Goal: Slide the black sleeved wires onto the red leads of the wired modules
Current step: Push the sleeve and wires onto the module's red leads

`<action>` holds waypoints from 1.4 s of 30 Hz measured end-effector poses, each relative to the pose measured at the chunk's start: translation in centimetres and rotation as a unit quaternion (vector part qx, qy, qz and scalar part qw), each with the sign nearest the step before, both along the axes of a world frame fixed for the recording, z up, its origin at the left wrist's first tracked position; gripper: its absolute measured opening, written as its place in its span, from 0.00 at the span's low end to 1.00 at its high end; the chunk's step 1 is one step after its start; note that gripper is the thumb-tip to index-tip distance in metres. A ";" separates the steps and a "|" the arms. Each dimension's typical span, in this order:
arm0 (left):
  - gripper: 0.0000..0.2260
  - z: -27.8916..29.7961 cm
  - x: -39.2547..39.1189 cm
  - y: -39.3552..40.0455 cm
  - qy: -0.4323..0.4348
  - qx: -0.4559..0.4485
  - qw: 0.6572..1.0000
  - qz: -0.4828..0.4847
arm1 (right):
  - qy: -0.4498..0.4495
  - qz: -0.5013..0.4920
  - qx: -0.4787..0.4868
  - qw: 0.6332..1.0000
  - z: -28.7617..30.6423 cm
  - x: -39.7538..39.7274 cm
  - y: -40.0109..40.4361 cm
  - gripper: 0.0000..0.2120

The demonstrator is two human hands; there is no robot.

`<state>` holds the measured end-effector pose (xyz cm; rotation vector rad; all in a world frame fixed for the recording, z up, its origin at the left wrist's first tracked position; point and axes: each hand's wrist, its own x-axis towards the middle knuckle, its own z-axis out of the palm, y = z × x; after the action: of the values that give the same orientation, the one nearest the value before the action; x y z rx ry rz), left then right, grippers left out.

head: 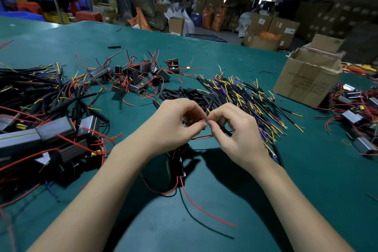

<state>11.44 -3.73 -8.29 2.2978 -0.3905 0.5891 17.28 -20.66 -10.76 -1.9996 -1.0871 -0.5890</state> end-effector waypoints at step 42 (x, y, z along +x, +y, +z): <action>0.10 0.0 0.1 1.2 0.197 -0.083 0.976 0.043 | 0.014 -0.010 -0.041 0.999 0.2 0.6 -0.9 0.03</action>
<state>11.51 -2.56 -8.32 2.2092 -0.0479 0.1881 17.86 -21.57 -10.59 -2.0864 -1.0912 -0.5340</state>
